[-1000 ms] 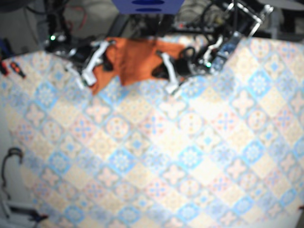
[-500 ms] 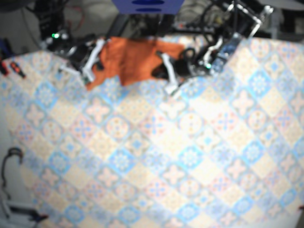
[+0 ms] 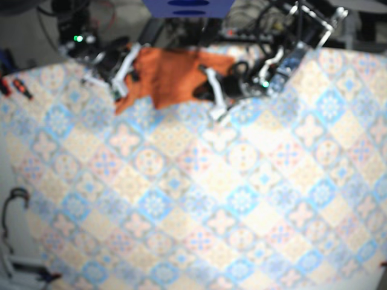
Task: Fold the T-shirt properly
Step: 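Lay the folded end onto the bundle beside the left gripper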
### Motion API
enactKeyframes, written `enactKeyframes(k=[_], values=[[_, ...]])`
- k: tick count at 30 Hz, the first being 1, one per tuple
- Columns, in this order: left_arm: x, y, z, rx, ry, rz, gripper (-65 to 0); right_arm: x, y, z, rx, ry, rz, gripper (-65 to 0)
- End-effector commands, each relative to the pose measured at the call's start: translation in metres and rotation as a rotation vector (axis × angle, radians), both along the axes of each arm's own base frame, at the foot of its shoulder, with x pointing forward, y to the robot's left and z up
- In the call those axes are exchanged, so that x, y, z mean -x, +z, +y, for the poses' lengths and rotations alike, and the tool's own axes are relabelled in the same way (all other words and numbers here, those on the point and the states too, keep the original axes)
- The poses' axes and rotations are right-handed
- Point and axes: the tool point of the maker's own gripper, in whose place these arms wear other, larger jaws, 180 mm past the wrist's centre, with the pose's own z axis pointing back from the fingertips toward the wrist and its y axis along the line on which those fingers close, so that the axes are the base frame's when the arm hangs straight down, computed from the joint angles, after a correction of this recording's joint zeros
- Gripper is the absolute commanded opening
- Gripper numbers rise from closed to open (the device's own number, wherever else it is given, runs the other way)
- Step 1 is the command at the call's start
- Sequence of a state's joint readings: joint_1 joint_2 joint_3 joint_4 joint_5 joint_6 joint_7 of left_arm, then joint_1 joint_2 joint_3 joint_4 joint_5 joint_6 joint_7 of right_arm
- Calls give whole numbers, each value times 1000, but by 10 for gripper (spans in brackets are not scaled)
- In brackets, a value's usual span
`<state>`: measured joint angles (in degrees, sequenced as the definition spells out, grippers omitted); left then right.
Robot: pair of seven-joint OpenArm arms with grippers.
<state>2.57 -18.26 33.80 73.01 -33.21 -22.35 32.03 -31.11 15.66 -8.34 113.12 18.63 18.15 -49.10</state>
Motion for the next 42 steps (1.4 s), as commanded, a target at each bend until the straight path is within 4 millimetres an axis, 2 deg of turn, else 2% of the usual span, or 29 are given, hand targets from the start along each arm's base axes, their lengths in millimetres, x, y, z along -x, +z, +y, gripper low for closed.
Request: enactKeyframes(k=[1,9,17,27,36,42], values=[[16,-40,60,-304,0,72,-650,-8,11,4,-25,0,-44,-650],[16,-40,59,-303,-1,72,-650,-10,13,3,-23,1,-54,-650],[16,-40,59,-303,-1,72,-650,-18,17,-18,25,-13,-75,-650],[15,-40,58,-302,-1,70,-650,-29,21,-35,48,-55,-98,-650],[15,-40,59,-302,0,69,-650,-32,21,-36,51,-58,-105,-650],[15,-40,59,-303,0,70,-650,-37,24,-44,64,-80,-121,-577]])
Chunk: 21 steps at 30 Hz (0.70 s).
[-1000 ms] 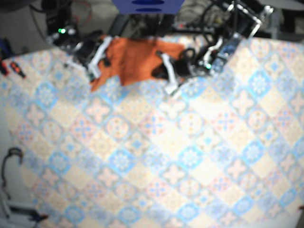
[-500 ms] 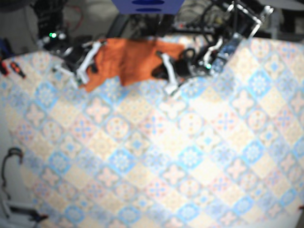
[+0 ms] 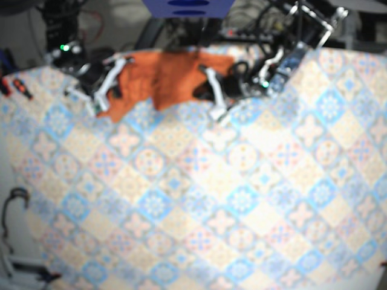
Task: Fold the T-shirt properly
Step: 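Lay the folded end onto the bundle beside the left gripper, then grasp the bundled orange shirt with the right gripper beside the left gripper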
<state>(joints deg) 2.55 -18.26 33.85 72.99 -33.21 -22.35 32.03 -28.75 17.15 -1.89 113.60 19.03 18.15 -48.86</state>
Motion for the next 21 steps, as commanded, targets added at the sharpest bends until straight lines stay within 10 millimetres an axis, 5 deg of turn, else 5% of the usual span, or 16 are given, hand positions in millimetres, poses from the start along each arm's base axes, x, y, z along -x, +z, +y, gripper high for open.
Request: enactKeyframes(k=[1,10,21], values=[[15,-40,59,-303,1,70,-650,-6,8,-2,-1,-1,-37,-567],[7,-38,60,-308,0,58,-650,-6,14,8,-49,8,-102,-557],[13,-47,69,-331,8,88,-650,0,21,60,-166,113,-148,-557]])
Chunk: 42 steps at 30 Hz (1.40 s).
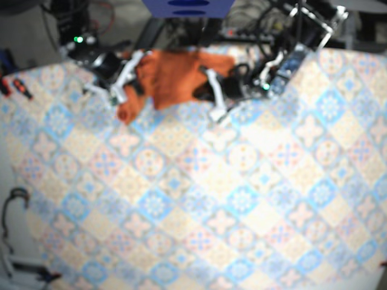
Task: Fold the T-shirt properly
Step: 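Grasp the bundled orange shirt with the right gripper beside the left gripper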
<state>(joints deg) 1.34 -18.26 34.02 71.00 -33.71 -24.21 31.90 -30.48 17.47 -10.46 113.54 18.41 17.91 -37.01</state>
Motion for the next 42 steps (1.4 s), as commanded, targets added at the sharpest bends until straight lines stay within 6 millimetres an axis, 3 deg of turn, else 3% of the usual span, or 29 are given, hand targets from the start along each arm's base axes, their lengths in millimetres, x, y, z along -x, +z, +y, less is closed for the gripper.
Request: enactKeyframes(k=[1,19,27,32,42], values=[[16,-47,70,-344,27,87,-650,-5,12,7,-34,18,-47,-557],[10,-47,73,-349,31,81,-650,23,24,82,-186,219,-74,-557],[10,-47,74,-352,31,81,-650,13,30,84,-191,222,-104,-557],[11,-48,74,-352,31,83,-650,0,40,99,-221,230,-141,-558],[12,-48,74,-352,31,84,-650,1,41,104,-221,258,-142,-560]])
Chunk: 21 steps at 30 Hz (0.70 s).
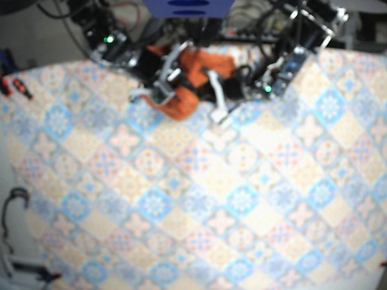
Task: Fold the T-shirt properly
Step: 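Grasp the bundled orange shirt with the right gripper beside the left gripper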
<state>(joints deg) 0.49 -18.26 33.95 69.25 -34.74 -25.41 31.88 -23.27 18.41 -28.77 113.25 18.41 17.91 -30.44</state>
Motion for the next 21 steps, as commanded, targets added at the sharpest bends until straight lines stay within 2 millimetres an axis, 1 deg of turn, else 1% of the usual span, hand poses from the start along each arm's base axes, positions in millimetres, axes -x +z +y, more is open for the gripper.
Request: enactKeyframes(k=[1,4,5,9,11,15,21], values=[[13,-45,71,-361,26,70,-650,-5,12,3,-36,2,-34,-560],[14,-46,71,-361,26,72,-650,-5,14,10,-38,37,-46,-560],[14,-46,71,-361,26,72,-650,-3,13,10,-22,61,-54,-560],[14,-46,72,-362,25,71,-650,0,14,24,33,154,-117,-560],[13,-45,72,-362,26,70,-650,3,10,28,82,190,-152,-560],[12,-45,72,-363,27,68,-650,4,13,38,111,245,-203,-558],[12,-45,73,-365,27,68,-650,3,10,38,148,260,-231,-556]])
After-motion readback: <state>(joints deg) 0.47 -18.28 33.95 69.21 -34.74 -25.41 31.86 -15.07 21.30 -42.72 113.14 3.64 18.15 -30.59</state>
